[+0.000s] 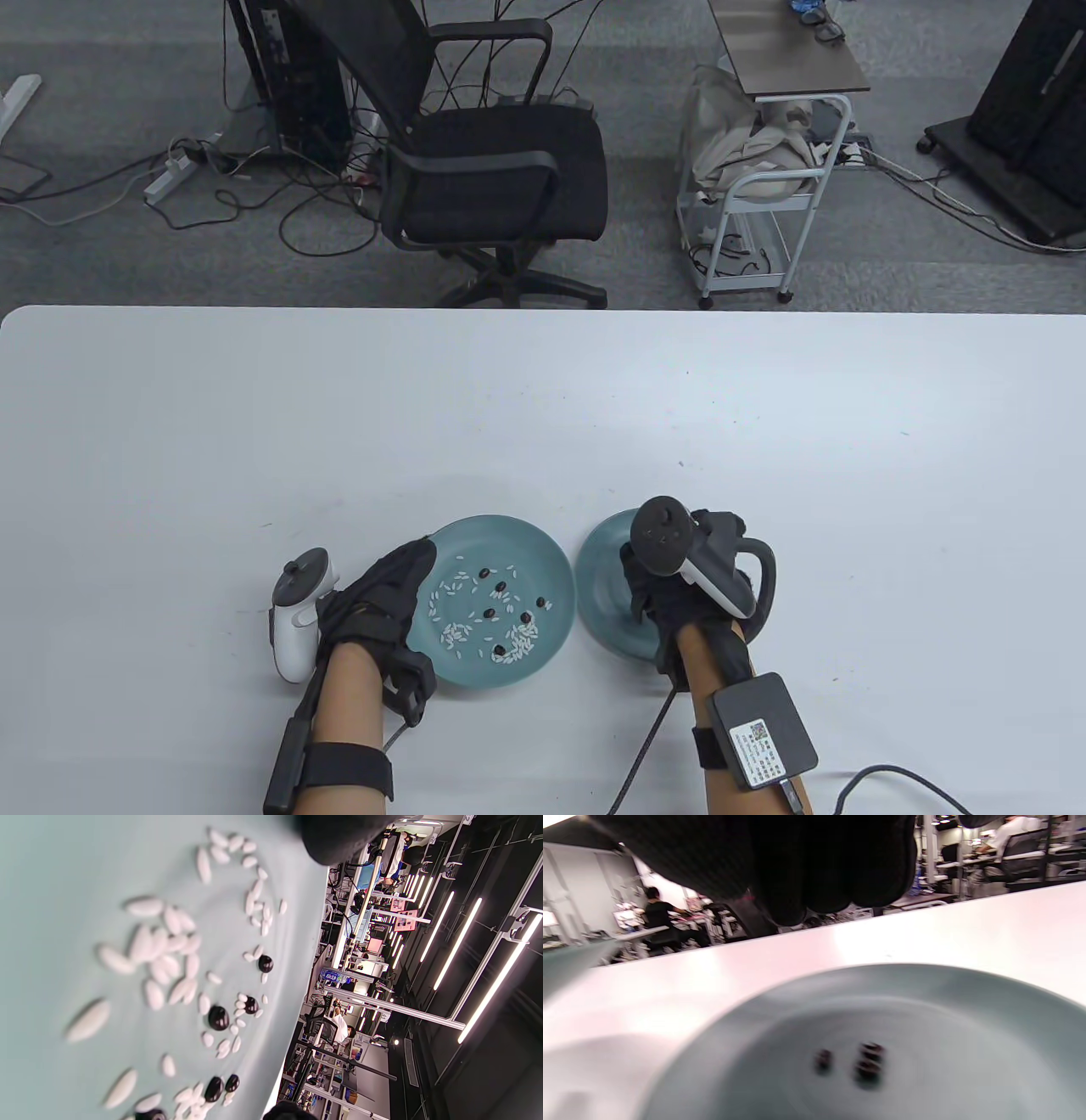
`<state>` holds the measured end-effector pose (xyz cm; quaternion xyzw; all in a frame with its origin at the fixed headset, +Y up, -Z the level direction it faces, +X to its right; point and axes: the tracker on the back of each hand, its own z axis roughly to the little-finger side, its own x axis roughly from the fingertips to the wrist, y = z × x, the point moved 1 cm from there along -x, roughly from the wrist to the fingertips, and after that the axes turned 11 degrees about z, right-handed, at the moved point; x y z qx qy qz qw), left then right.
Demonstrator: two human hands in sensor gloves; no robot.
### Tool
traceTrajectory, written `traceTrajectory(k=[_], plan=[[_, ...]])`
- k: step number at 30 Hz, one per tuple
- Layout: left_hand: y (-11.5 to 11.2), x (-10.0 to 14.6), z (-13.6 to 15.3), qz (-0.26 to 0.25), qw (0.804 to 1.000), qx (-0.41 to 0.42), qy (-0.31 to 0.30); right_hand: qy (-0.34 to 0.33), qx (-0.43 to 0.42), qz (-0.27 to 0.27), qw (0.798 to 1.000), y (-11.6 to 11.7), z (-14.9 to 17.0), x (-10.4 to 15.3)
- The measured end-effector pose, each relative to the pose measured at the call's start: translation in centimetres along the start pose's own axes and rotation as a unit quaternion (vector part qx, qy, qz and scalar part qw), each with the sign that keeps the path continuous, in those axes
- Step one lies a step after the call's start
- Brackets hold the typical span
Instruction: Pick coffee beans with hand pinch into plate
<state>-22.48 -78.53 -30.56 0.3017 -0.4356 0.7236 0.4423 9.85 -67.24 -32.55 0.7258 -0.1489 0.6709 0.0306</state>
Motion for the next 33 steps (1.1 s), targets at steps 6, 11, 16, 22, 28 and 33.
traceTrajectory(k=[6,11,16,22,28,33], plan=[[0.0,-0.2,0.1,-0.001,1.0,-0.002,0.007,-0.088,-0.024,0.009,0.996,-1.4,-4.7,1.2],[-0.1,-0.2,0.0,0.003,1.0,-0.008,0.003,-0.118,-0.036,-0.011,0.992,-1.0,-6.6,1.8],[0.0,-0.2,0.1,0.003,1.0,-0.009,0.004,-0.132,-0.004,-0.034,0.991,0.3,-7.1,2.1],[0.0,-0.2,0.1,0.004,1.0,-0.012,0.01,-0.158,0.091,-0.038,0.982,1.8,-8.6,2.5],[0.0,-0.3,0.2,0.009,1.0,-0.003,0.01,-0.173,0.104,-0.047,0.978,2.6,-9.7,3.1],[0.0,-0.3,0.2,0.011,1.0,0.003,0.01,-0.18,0.134,-0.037,0.974,2.9,-10.2,3.3]])
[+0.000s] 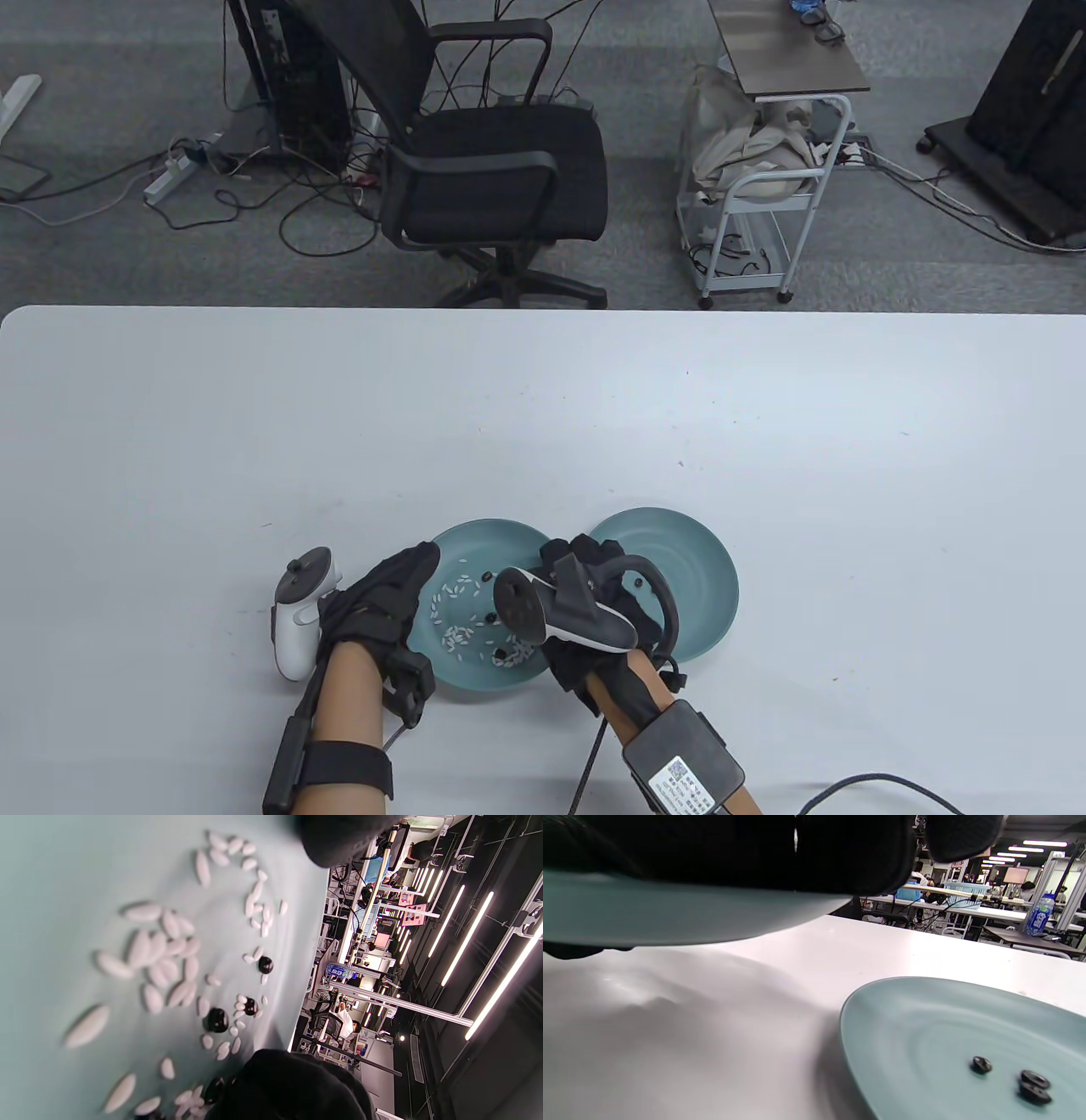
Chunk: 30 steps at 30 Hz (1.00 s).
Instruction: Pick coffee beans with hand pinch into plate
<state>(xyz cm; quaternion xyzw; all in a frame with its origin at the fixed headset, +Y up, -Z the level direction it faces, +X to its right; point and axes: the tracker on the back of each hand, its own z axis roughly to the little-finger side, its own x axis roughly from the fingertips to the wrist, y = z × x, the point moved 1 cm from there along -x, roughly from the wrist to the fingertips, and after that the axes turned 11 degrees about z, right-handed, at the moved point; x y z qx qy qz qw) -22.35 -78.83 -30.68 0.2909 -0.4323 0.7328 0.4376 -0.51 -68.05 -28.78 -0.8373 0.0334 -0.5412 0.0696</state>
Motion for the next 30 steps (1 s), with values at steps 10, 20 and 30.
traceTrajectory(k=[10,20,30], plan=[[0.0,0.0,0.0,0.002,1.0,-0.008,0.011,-0.006,0.016,0.001,1.0,0.8,-0.6,-0.2],[-0.2,-0.2,0.1,0.008,1.0,-0.007,0.017,0.007,0.014,0.001,1.0,1.6,-1.2,-0.2],[-0.5,-0.3,-0.2,0.018,0.998,-0.05,0.025,0.015,-0.018,-0.06,0.998,2.8,-1.0,-0.6]])
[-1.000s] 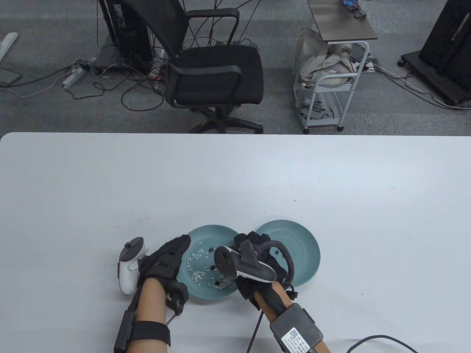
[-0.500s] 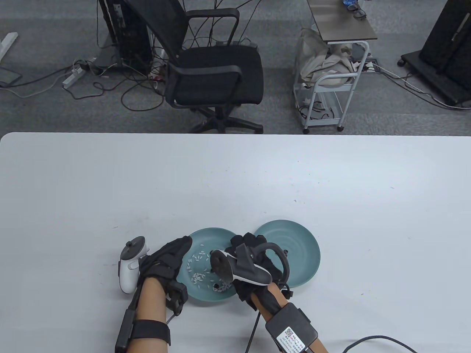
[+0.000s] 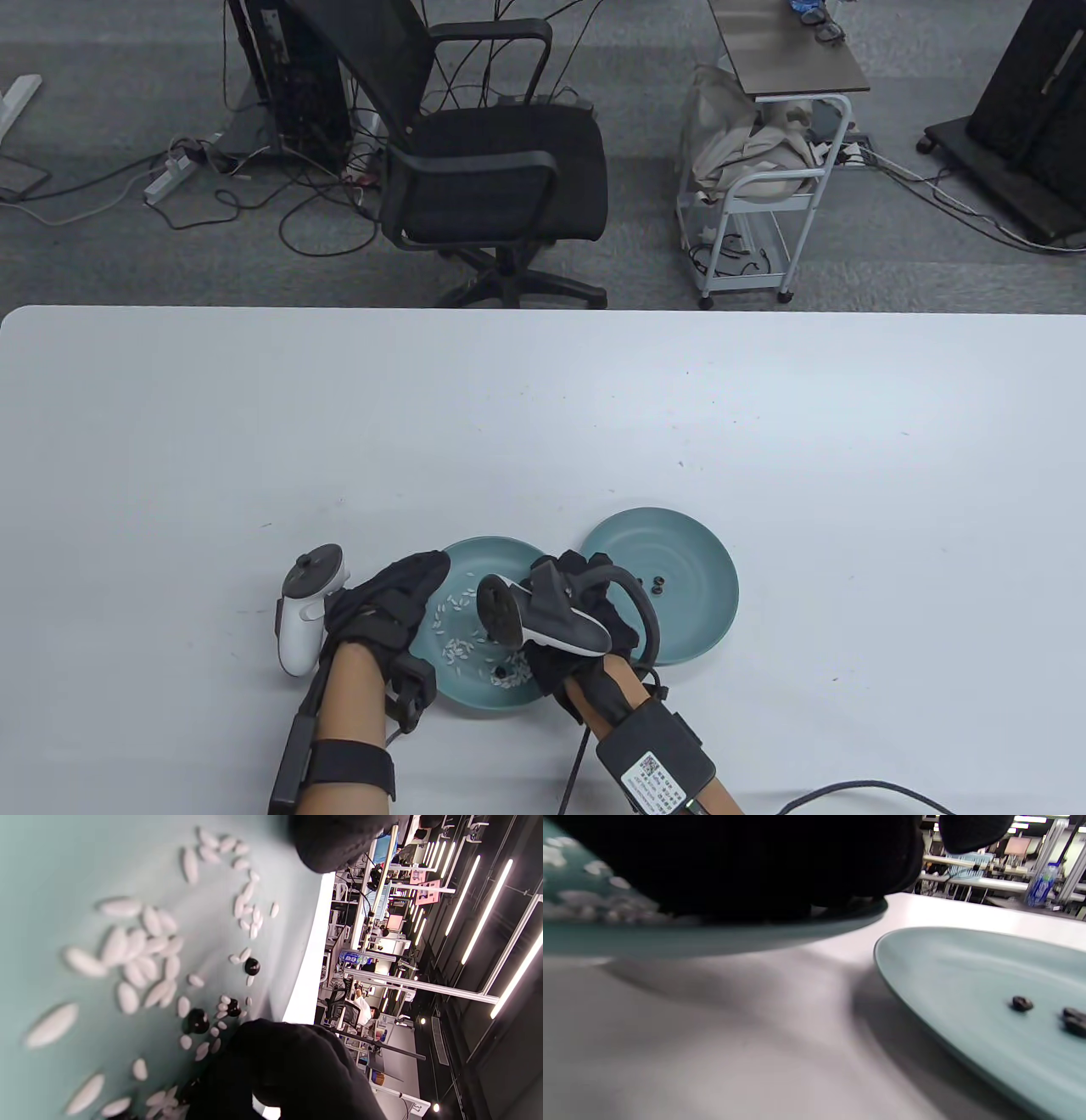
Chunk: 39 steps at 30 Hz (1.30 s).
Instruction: Pick coffee beans with hand pinch into plate
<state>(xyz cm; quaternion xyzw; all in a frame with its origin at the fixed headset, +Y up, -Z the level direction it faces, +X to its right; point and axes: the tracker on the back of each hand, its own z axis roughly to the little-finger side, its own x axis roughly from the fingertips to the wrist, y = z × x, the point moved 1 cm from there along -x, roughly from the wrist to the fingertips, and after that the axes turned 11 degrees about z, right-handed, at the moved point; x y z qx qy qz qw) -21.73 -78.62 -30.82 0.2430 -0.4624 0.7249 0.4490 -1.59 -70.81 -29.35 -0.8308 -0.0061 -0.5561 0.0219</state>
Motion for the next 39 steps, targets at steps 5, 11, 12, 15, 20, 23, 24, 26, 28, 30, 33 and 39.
traceTrajectory(k=[5,11,12,15,20,23,24,26,28,30,33,39], plan=[[-0.1,-0.2,0.0,0.01,1.0,0.002,-0.001,0.0,-0.005,-0.001,1.0,-0.1,0.3,0.1],[0.1,-0.1,0.1,0.014,1.0,0.003,-0.001,-0.013,-0.011,0.0,1.0,-0.1,0.3,0.0],[0.1,-0.1,0.1,0.016,1.0,0.005,-0.001,-0.014,-0.01,-0.001,1.0,-0.1,0.2,0.0],[0.0,-0.2,0.1,0.02,1.0,0.004,-0.002,-0.016,-0.004,-0.004,1.0,-0.1,0.2,0.0],[-0.1,0.0,-0.1,0.008,1.0,0.006,-0.006,-0.027,-0.01,0.025,0.999,-0.4,0.6,0.0],[-0.2,0.0,-0.1,0.01,1.0,0.008,-0.006,-0.035,-0.023,0.043,0.998,-0.7,0.9,0.1],[-0.2,0.0,-0.2,0.011,1.0,0.008,-0.008,-0.039,-0.027,0.054,0.997,-0.7,1.0,0.1],[-0.4,-0.1,-0.5,0.011,1.0,0.001,-0.013,-0.037,-0.035,0.065,0.997,-1.0,1.3,0.1],[-0.6,0.0,-0.9,-0.002,1.0,-0.005,-0.014,-0.035,-0.034,0.068,0.996,-1.4,1.4,0.1],[-0.7,0.0,-1.0,-0.005,1.0,-0.008,-0.019,-0.024,-0.033,0.065,0.997,-2.1,1.7,0.1],[-0.5,0.2,-1.0,-0.019,1.0,-0.009,-0.02,-0.02,-0.053,0.081,0.995,-3.0,2.1,0.4],[-0.4,0.4,-0.8,-0.025,0.999,0.001,-0.022,0.003,-0.092,0.107,0.99,-4.6,3.8,1.0]])
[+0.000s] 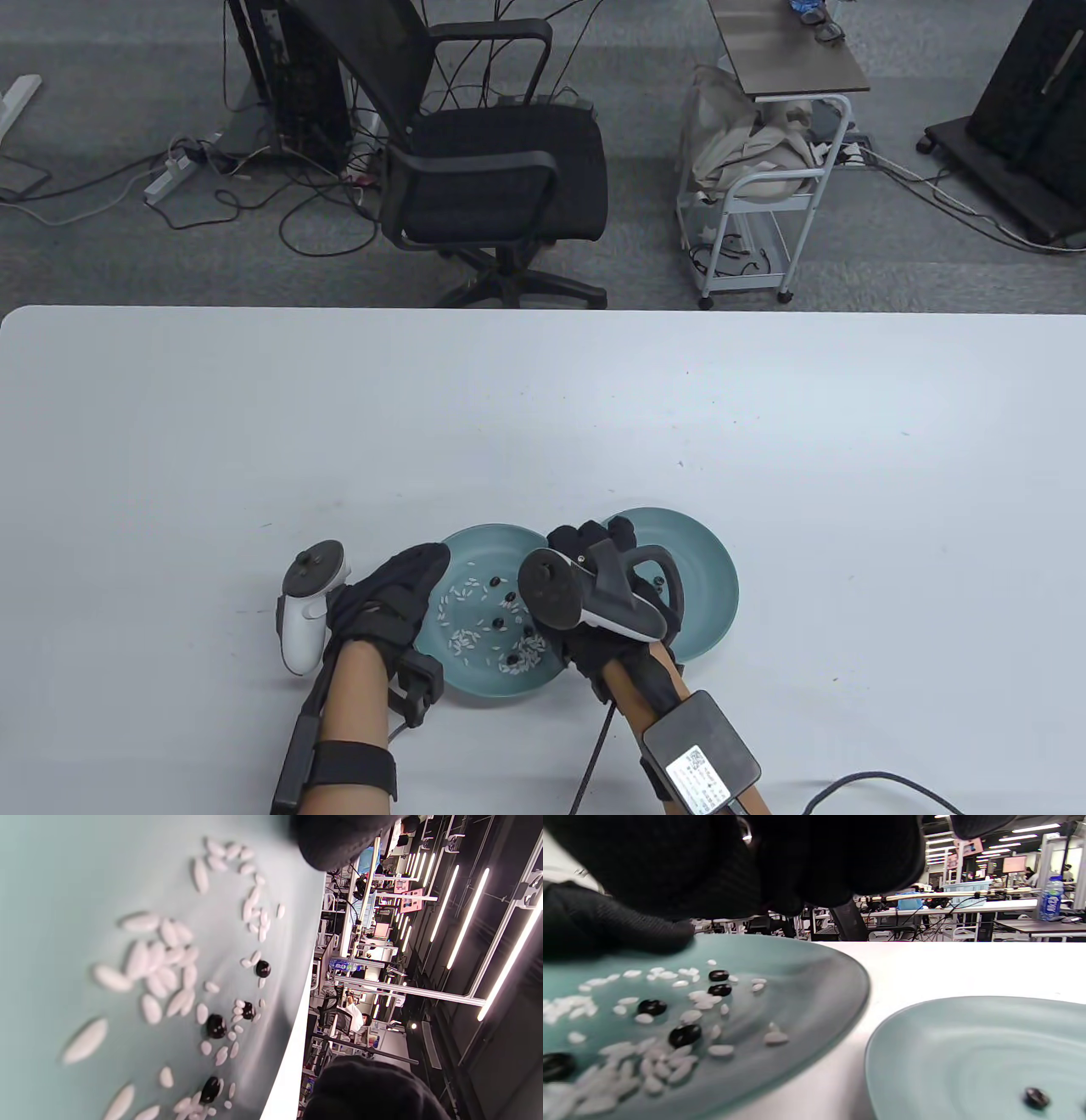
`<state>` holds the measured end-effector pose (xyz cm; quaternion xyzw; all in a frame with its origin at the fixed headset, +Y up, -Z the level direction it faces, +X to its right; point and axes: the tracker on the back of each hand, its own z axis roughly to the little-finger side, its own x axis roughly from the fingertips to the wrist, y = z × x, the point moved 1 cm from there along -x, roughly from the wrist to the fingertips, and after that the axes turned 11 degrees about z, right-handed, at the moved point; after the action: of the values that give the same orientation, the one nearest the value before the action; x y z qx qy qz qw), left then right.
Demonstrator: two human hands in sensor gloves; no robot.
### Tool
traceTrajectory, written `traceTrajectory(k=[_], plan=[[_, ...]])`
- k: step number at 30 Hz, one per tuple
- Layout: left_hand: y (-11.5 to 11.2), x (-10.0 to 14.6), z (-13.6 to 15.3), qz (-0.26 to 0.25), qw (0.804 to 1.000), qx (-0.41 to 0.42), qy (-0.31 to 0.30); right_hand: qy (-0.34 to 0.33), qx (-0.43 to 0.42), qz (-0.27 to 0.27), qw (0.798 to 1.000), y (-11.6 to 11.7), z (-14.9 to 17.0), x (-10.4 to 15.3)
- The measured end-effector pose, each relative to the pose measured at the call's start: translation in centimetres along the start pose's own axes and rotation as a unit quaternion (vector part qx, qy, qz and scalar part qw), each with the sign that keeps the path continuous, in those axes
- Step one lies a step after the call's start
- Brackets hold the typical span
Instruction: Pick coffee beans with hand pinch into plate
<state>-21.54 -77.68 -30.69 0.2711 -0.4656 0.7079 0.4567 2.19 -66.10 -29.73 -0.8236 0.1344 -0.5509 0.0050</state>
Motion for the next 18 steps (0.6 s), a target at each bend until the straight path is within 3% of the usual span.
traceTrajectory(k=[8,12,18], plan=[[0.5,0.3,0.3,-0.011,1.0,0.017,-0.003,0.096,-0.032,0.015,0.995,-0.3,6.0,0.3],[0.8,0.3,0.5,-0.023,1.0,0.022,-0.002,0.163,-0.002,0.013,0.987,1.2,9.9,0.8],[0.8,0.4,0.4,-0.021,0.999,0.024,-0.009,0.197,0.061,-0.033,0.978,3.7,12.1,1.4]])
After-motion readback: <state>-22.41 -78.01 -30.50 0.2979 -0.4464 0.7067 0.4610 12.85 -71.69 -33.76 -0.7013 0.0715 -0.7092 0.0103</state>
